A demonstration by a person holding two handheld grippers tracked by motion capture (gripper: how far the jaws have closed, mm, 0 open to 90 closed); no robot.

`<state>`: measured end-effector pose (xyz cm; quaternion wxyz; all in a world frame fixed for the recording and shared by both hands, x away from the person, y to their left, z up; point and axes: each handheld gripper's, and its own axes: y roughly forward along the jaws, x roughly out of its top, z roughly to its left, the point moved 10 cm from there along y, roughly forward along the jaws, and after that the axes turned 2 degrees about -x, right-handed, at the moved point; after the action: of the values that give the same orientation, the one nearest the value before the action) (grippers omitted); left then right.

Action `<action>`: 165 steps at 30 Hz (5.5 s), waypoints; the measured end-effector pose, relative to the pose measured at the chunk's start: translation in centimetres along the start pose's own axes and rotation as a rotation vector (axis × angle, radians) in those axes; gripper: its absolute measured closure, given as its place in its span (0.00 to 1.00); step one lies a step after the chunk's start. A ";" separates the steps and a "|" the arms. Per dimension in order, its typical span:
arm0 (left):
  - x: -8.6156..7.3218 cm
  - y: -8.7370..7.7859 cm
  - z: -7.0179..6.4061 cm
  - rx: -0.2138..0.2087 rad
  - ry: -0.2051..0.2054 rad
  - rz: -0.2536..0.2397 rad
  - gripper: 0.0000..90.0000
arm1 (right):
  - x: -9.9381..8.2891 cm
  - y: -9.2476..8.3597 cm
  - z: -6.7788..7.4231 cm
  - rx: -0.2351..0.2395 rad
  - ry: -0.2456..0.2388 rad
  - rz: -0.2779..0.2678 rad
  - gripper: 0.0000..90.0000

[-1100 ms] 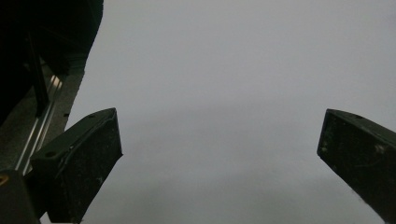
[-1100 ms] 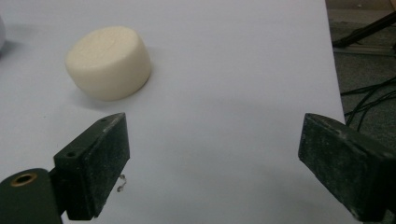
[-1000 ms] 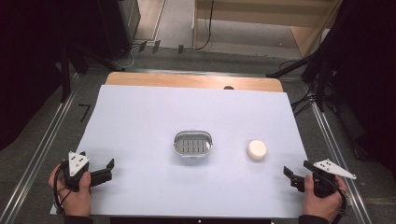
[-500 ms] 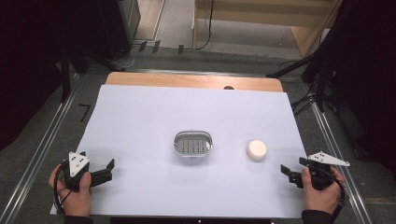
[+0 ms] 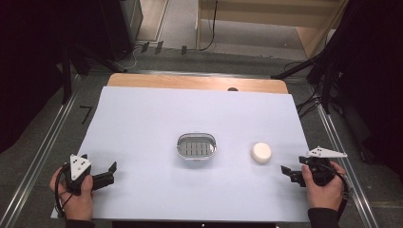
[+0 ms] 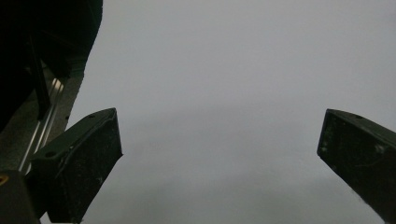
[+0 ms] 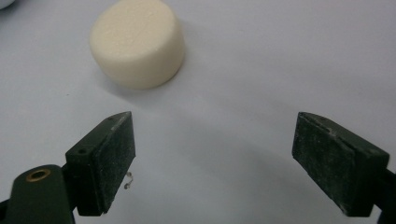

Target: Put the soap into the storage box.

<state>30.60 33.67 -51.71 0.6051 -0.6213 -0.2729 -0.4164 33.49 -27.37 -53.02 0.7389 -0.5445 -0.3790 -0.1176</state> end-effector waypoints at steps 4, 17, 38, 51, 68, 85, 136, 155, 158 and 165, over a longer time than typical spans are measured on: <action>0.0 0.0 0.0 0.000 -0.001 -0.001 0.00 | 0.3 0.4 0.2 0.018 -0.020 0.043 0.17; 0.0 0.0 0.0 0.000 0.000 -0.001 0.00 | 0.7 0.9 0.7 0.051 -0.045 0.110 0.17; 0.0 0.0 -0.1 -0.003 0.003 -0.002 0.00 | 1.1 1.7 1.7 0.076 -0.101 0.187 0.19; 0.0 0.0 -0.1 -0.004 0.003 -0.002 0.00 | 1.8 2.0 2.2 0.090 -0.130 0.219 0.16; 0.0 0.0 -0.1 -0.005 0.002 0.000 0.00 | 2.2 2.4 2.9 0.100 -0.158 0.260 0.15; 0.0 0.0 -0.1 -0.004 0.001 -0.002 0.00 | 2.8 3.5 3.8 0.110 -0.179 0.278 0.15; 0.0 0.0 -0.1 -0.009 0.003 -0.003 0.00 | 4.3 7.5 5.4 0.056 -0.159 0.293 0.27; 0.0 0.0 -0.1 -0.008 0.003 -0.002 0.00 | 5.3 6.8 6.7 0.078 -0.179 0.264 0.28; 0.0 0.0 -0.1 -0.009 0.003 -0.003 0.00 | 5.7 6.5 7.4 0.093 -0.191 0.256 0.28; 0.0 0.0 -0.1 -0.009 0.003 -0.001 0.00 | 6.1 6.5 8.7 0.129 -0.212 0.258 0.28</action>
<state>30.59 33.58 -51.70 0.6025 -0.6232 -0.2704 -0.4190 37.73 -15.64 -52.44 0.7372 -0.5495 -0.3884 0.0607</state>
